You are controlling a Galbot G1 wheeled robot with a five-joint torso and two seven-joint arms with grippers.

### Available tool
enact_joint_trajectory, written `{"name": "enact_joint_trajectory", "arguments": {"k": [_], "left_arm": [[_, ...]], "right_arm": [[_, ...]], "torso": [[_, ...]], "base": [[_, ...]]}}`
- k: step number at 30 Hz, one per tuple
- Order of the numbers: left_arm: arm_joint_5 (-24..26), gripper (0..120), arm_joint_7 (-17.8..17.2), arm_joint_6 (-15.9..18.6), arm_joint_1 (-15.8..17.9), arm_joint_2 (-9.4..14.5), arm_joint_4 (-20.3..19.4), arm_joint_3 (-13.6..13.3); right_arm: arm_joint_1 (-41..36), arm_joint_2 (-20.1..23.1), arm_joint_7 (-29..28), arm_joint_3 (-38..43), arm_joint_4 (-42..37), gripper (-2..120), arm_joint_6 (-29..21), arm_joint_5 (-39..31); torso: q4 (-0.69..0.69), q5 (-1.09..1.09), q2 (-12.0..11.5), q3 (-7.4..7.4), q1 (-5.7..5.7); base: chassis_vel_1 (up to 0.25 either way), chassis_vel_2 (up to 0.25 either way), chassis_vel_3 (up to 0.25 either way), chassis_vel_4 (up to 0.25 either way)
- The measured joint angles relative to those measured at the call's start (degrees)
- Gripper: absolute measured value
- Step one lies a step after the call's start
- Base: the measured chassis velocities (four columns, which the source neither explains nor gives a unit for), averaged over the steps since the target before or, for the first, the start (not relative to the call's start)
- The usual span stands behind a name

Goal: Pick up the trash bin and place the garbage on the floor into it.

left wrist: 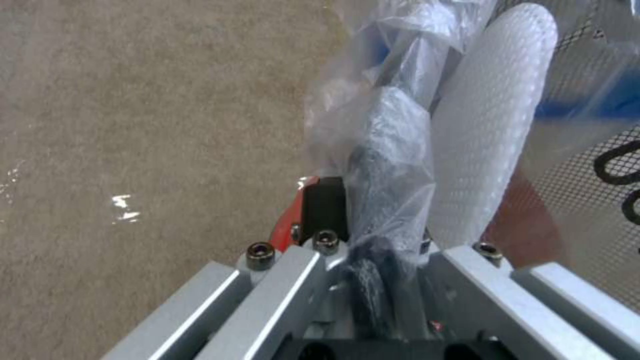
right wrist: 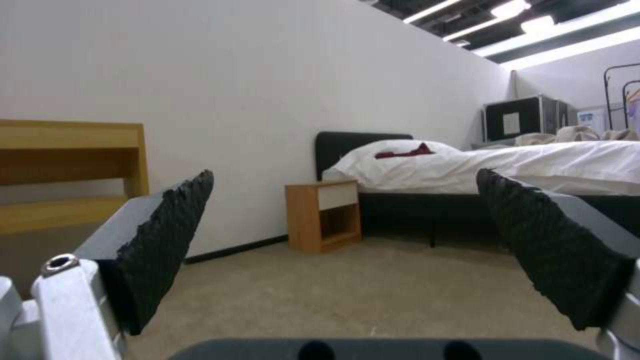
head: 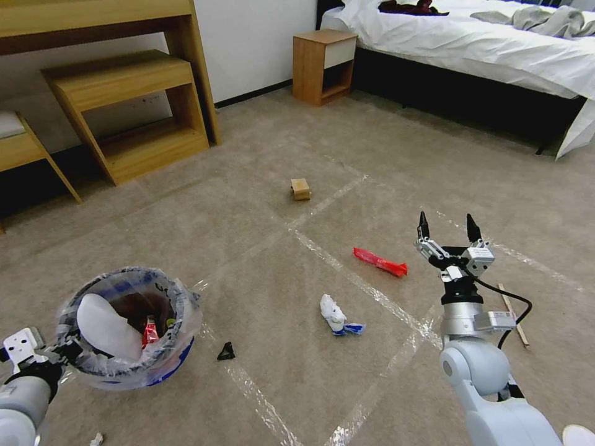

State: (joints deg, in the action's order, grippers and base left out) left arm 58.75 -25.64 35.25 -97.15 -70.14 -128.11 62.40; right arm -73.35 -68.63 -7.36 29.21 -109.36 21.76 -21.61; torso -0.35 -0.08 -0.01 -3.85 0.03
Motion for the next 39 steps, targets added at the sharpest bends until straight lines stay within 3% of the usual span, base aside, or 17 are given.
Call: {"name": "enact_joint_trajectory", "arguments": {"k": [8, 13, 15, 17, 18, 19, 22, 25, 26, 29, 31, 33, 35, 39], "left_arm": [[0.0, 1, 0.0, -0.1, 0.0, -0.1, -0.3, 0.3], [0.1, 1, 0.0, -0.1, -0.4, -0.2, -0.3, 0.6], [-0.1, 1, 0.1, -0.2, -0.5, -0.6, -0.2, 0.5], [-0.1, 1, 0.1, -0.3, -0.4, -0.7, -0.2, 0.5], [-0.3, 1, 0.1, -0.3, -0.2, -0.9, 0.0, 0.2], [-0.3, 1, 0.1, -0.3, -0.2, -0.9, 0.0, 0.2], [-0.5, 1, 0.1, -0.3, 0.4, -1.1, 0.2, -0.2], [-0.5, 1, 0.1, -0.3, 0.4, -1.2, 0.2, -0.2], [-0.6, 1, 0.1, -0.3, 0.5, -1.3, 0.4, -0.3], [-0.7, 1, 0.1, -0.3, 0.5, -1.4, 0.5, -0.3], [-0.9, 1, 0.1, -0.3, 0.4, -1.8, 0.5, -0.4], [-0.9, 1, 0.1, -0.3, 0.4, -1.9, 0.5, -0.4], [-1.2, 1, 0.1, -0.4, 0.3, -2.3, 0.5, -0.5], [-1.4, 1, 0.3, -0.5, 0.1, -2.6, 0.3, -0.5]], "right_arm": [[0.8, 1.1, -0.5, -0.8, 0.0, 100, -0.4, -0.3], [1.8, 2.4, -3.1, -2.2, -0.1, 100, -4.2, -1.8], [4.1, 4.6, -8.9, -4.3, -0.4, 100, -12.4, -5.5], [4.5, 5.0, -10.0, -4.6, -0.5, 100, -14.0, -6.1], [6.1, 6.7, -14.5, -6.0, -0.5, 100, -21.3, -8.8], [6.1, 6.7, -14.5, -6.0, -0.5, 100, -21.3, -8.8], [9.1, 10.2, -21.9, -10.2, 0.0, 100, -34.2, -15.6], [9.8, 11.2, -23.5, -11.7, 0.1, 100, -38.0, -17.4], [11.0, 12.3, -26.3, -14.2, 0.1, 100, -43.5, -22.3], [11.8, 12.9, -28.4, -16.0, 0.1, 100, -47.3, -26.8], [13.6, 13.5, -31.8, -19.1, 0.3, 100, -54.7, -34.1], [13.9, 13.5, -32.4, -19.6, 0.3, 100, -55.7, -35.2], [16.4, 13.4, -36.6, -22.5, 1.1, 100, -62.9, -43.0], [18.4, 13.1, -38.0, -25.5, 2.5, 100, -64.6, -45.5]], "torso": [[0.0, 0.0, 0.0, 0.0, 0.0], [-0.01, 0.0, 0.0, 0.0, 0.0], [0.0, 0.0, 0.0, 0.0, 0.0], [0.0, 0.0, 0.0, 0.0, 0.0], [0.01, 0.0, 0.0, 0.0, 0.0], [0.01, 0.0, 0.0, 0.0, 0.0], [0.0, 0.01, 0.0, -0.01, 0.0], [0.0, 0.0, 0.0, -0.01, 0.0], [0.0, 0.0, 0.0, -0.01, 0.0], [0.0, 0.01, 0.0, -0.01, 0.0], [0.0, 0.0, 0.0, -0.01, 0.0], [-0.01, 0.0, 0.0, -0.01, 0.0], [-0.01, -0.01, 0.0, -0.01, 0.0], [0.0, -0.01, 0.0, -0.01, 0.0]], "base": [[0.0, 0.0, 0.0, 0.0], [0.0, 0.0, 0.0, 0.0], [0.0, 0.0, 0.0, 0.0], [0.0, 0.0, 0.0, 0.0], [0.0, 0.0, 0.0, 0.0], [0.0, 0.0, 0.0, 0.0], [0.0, 0.0, 0.0, 0.0], [0.0, 0.0, 0.0, 0.0], [0.0, 0.0, 0.0, 0.0], [0.0, 0.0, 0.0, 0.0], [0.0, 0.0, 0.0, 0.0], [0.0, 0.0, 0.0, 0.0], [0.0, 0.0, 0.0, 0.0], [0.0, 0.0, 0.0, 0.0]]}}
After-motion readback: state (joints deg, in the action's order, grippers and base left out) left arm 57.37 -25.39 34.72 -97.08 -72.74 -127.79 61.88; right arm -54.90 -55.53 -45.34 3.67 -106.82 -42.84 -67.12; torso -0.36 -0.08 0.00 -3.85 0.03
